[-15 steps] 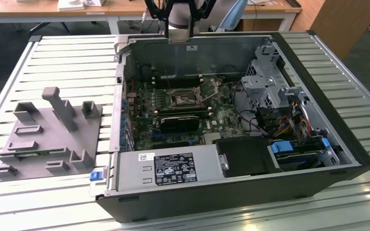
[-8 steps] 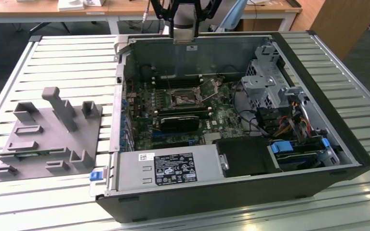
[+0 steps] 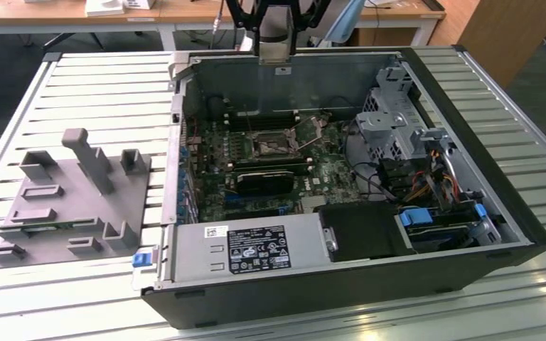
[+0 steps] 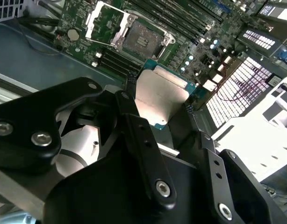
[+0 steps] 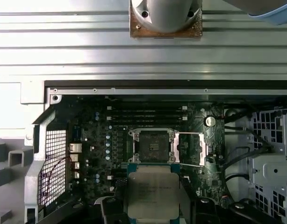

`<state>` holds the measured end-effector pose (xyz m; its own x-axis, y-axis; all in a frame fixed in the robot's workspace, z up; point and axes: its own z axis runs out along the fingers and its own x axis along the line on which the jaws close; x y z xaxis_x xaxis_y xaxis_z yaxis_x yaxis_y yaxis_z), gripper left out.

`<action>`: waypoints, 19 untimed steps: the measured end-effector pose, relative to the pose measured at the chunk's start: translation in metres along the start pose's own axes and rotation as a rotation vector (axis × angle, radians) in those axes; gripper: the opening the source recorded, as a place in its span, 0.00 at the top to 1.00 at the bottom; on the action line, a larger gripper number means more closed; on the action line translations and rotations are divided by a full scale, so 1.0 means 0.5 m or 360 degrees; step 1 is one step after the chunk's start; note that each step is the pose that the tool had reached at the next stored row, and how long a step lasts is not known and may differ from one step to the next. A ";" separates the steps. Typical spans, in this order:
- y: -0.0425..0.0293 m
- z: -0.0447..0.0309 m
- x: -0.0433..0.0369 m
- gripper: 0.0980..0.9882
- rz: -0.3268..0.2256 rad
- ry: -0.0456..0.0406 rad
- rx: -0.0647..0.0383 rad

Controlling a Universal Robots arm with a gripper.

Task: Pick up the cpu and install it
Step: 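Place the cpu into insertion slot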

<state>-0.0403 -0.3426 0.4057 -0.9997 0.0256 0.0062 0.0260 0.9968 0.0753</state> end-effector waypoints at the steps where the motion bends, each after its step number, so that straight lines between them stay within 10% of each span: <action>1: 0.000 0.000 0.000 0.52 0.0011 -0.0001 0.0000; 19: 0.000 0.001 0.000 0.52 0.0406 -0.0031 -0.0001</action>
<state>-0.0403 -0.3426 0.4050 -0.9606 0.2780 0.0061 0.2777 0.9578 0.0744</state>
